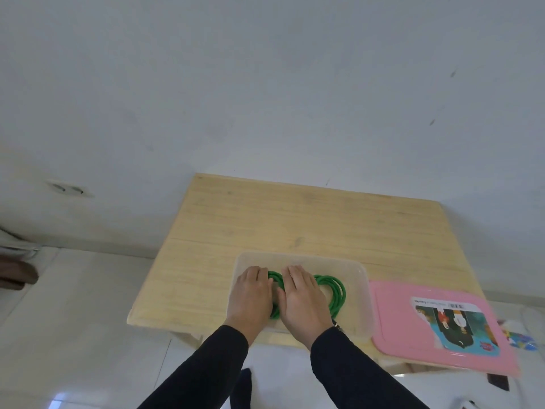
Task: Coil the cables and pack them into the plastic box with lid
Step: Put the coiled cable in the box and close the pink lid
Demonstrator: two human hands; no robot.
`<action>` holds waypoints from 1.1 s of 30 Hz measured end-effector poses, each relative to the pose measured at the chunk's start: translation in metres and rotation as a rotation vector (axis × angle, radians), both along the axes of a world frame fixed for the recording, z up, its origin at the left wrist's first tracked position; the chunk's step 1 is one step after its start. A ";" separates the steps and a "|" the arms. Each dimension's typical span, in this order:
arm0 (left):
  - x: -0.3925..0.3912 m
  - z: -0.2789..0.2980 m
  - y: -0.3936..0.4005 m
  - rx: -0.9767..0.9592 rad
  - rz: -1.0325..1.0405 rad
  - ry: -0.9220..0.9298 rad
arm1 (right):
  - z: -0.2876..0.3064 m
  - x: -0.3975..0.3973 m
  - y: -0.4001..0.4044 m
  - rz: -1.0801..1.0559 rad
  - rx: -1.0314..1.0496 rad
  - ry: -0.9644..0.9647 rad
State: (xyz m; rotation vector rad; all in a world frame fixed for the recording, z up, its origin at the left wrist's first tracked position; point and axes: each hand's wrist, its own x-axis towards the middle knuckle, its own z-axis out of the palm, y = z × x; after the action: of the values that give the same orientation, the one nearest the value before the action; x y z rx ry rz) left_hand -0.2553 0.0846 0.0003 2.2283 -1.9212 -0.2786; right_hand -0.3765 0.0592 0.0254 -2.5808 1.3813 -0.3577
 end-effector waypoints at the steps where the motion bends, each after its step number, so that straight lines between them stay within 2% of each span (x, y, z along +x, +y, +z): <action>1: -0.002 0.002 0.002 -0.025 -0.006 -0.016 | 0.001 -0.003 0.000 0.014 -0.012 -0.005; 6: -0.013 0.017 0.007 -0.141 0.023 -0.002 | 0.009 -0.018 0.001 0.060 -0.038 0.001; 10: -0.029 0.037 0.003 -0.181 0.000 0.028 | 0.018 -0.032 -0.004 0.003 -0.046 -0.041; 15: -0.061 0.062 -0.022 -0.245 -0.195 -0.053 | 0.041 -0.064 -0.019 -0.121 -0.093 -0.076; 20: -0.121 0.073 -0.039 -0.325 -0.328 -0.029 | 0.051 -0.127 -0.032 -0.255 -0.162 -0.071; 22: -0.152 0.071 -0.041 -0.389 -0.463 -0.114 | 0.050 -0.160 -0.036 -0.321 -0.152 -0.067; 24: -0.180 0.071 -0.038 -0.355 -0.527 -0.164 | 0.047 -0.190 -0.038 -0.373 -0.132 -0.066; 27: -0.223 0.055 -0.039 -0.408 -0.391 -0.001 | 0.035 -0.237 -0.038 -0.440 -0.073 -0.050; 29: -0.247 0.039 -0.037 -0.319 -0.312 0.098 | 0.022 -0.267 -0.036 -0.460 -0.026 -0.032; 33: -0.275 0.007 -0.036 -0.126 -0.185 0.138 | -0.008 -0.323 -0.036 -0.477 0.048 -0.005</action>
State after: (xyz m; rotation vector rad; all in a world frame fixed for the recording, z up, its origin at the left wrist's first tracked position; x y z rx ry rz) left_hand -0.5305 0.0490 0.0072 1.9051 -2.0124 -0.3187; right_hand -0.6997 0.0233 0.0171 -2.1852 1.9695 -0.3899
